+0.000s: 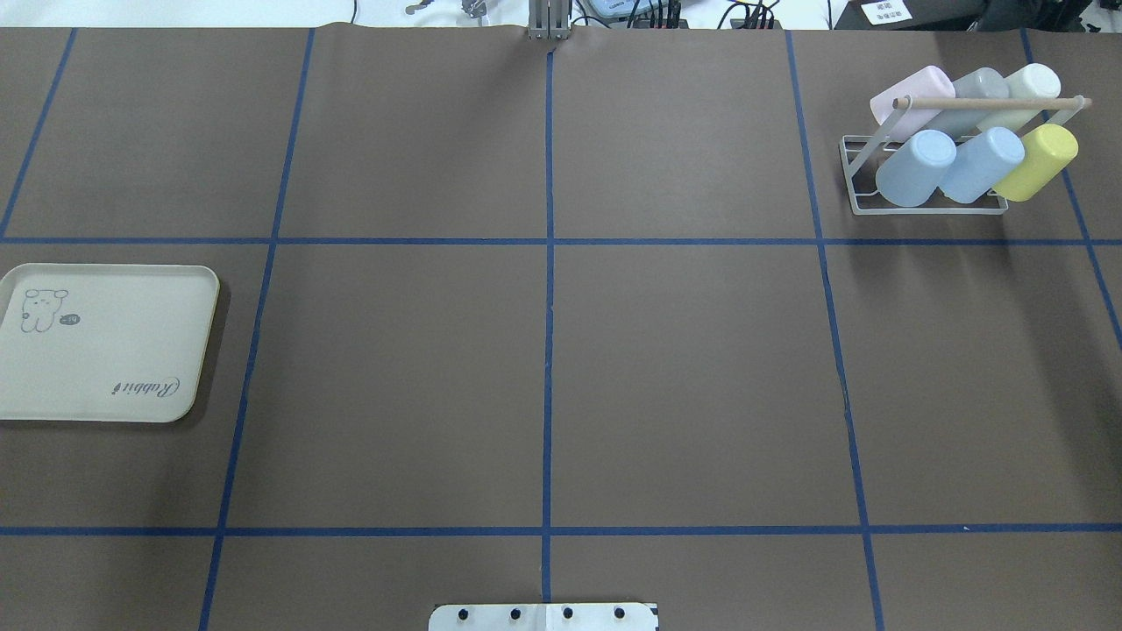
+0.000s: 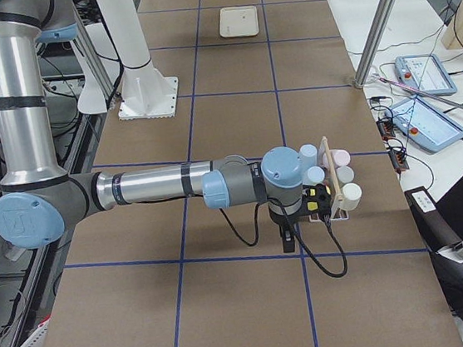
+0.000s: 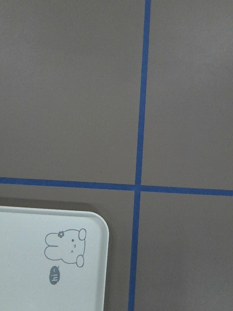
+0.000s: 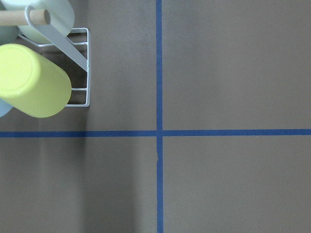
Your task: Transfer IKEA cup to right arm and place on rack
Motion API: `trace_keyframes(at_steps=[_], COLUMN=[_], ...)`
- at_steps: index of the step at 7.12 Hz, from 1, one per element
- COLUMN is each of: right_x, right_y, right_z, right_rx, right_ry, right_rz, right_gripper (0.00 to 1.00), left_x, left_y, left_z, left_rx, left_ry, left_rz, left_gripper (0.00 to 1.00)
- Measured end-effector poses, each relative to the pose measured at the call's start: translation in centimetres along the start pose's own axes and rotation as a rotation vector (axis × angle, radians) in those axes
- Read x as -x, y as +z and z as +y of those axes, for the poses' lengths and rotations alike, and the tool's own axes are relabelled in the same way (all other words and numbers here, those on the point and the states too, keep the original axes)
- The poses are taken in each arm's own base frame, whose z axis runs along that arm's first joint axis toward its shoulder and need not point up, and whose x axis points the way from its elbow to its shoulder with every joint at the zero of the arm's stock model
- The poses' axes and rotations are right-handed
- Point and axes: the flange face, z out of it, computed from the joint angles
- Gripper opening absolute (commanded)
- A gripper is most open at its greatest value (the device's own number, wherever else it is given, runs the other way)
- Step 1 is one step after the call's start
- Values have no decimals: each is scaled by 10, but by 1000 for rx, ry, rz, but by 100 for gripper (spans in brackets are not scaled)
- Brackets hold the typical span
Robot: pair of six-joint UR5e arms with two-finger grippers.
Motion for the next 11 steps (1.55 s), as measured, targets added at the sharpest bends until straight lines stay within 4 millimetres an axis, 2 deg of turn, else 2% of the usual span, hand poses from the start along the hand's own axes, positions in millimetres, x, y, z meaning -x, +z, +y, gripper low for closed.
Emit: trace_keyframes(at_steps=[8,11], right_x=[1,3], right_y=[5,7], right_z=[-1,-1], right_rx=[13,19], right_ry=[8,25], right_rz=[-6,-5], right_gripper=[100,100], left_x=[-1,2], left_y=[-1,2], left_z=[0,2], left_rx=[0,19], left_ry=[2,72], left_rz=[6,5], left_gripper=[100,100])
